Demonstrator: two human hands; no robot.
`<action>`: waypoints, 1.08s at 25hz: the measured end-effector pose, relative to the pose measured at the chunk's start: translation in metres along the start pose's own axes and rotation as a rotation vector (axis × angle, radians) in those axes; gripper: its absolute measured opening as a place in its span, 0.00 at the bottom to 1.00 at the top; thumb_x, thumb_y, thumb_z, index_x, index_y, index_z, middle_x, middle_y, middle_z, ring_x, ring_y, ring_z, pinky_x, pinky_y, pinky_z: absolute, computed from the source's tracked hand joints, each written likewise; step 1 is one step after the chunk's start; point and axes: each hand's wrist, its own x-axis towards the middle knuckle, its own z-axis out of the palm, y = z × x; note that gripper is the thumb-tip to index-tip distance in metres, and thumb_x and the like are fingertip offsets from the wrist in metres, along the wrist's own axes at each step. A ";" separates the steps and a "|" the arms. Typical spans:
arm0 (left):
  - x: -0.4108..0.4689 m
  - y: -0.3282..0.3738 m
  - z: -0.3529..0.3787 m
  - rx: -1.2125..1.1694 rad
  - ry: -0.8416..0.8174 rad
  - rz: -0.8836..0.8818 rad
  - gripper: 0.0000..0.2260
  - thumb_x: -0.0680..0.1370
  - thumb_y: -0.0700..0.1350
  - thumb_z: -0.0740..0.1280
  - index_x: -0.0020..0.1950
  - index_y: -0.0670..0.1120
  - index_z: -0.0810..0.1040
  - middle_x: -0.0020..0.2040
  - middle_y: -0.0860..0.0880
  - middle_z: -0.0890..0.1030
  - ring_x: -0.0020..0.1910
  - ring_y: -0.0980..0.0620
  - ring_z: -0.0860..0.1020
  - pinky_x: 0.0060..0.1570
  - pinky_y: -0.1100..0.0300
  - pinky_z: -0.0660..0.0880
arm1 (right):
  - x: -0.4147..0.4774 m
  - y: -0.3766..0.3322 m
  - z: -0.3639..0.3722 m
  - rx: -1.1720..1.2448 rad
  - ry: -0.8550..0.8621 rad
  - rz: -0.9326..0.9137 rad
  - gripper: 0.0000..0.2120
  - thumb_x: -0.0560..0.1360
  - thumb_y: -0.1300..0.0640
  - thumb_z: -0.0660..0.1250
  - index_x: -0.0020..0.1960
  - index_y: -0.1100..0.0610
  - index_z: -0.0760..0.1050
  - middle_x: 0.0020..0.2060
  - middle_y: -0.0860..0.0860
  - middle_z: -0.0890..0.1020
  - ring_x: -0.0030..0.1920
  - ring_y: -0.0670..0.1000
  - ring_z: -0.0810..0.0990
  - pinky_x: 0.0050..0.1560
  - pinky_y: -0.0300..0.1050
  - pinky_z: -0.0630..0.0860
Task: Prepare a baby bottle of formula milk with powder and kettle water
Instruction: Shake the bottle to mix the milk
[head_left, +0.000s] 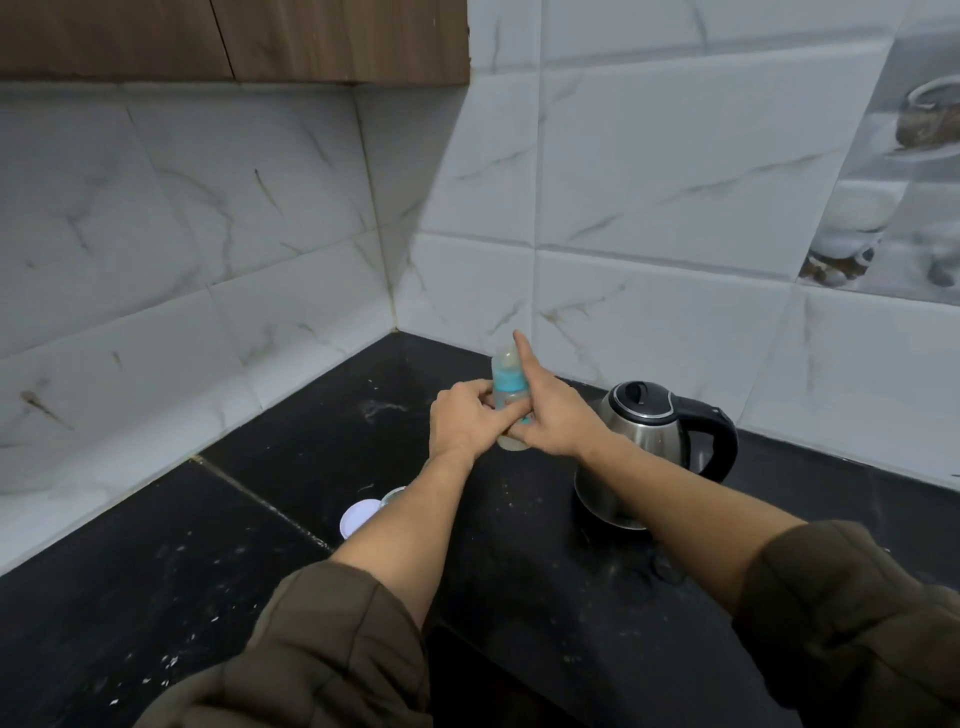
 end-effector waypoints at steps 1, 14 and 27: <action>0.006 0.005 -0.003 -0.003 0.014 0.009 0.24 0.63 0.72 0.71 0.43 0.54 0.85 0.30 0.57 0.82 0.32 0.59 0.81 0.37 0.60 0.78 | 0.006 -0.003 -0.001 -0.011 0.066 -0.002 0.58 0.73 0.54 0.77 0.85 0.43 0.37 0.57 0.52 0.81 0.51 0.52 0.82 0.57 0.51 0.80; 0.058 0.008 -0.046 0.192 0.211 -0.088 0.20 0.84 0.46 0.58 0.76 0.46 0.72 0.65 0.45 0.81 0.64 0.43 0.78 0.62 0.50 0.74 | 0.066 -0.065 -0.067 1.013 0.479 0.137 0.42 0.78 0.54 0.77 0.82 0.37 0.55 0.65 0.59 0.79 0.59 0.56 0.85 0.41 0.49 0.86; 0.072 -0.008 -0.055 0.413 0.087 -0.197 0.22 0.80 0.40 0.59 0.75 0.48 0.73 0.68 0.46 0.79 0.67 0.42 0.76 0.60 0.47 0.75 | 0.083 -0.086 -0.082 0.971 0.197 0.074 0.40 0.75 0.51 0.79 0.80 0.39 0.62 0.55 0.55 0.87 0.48 0.56 0.89 0.38 0.50 0.84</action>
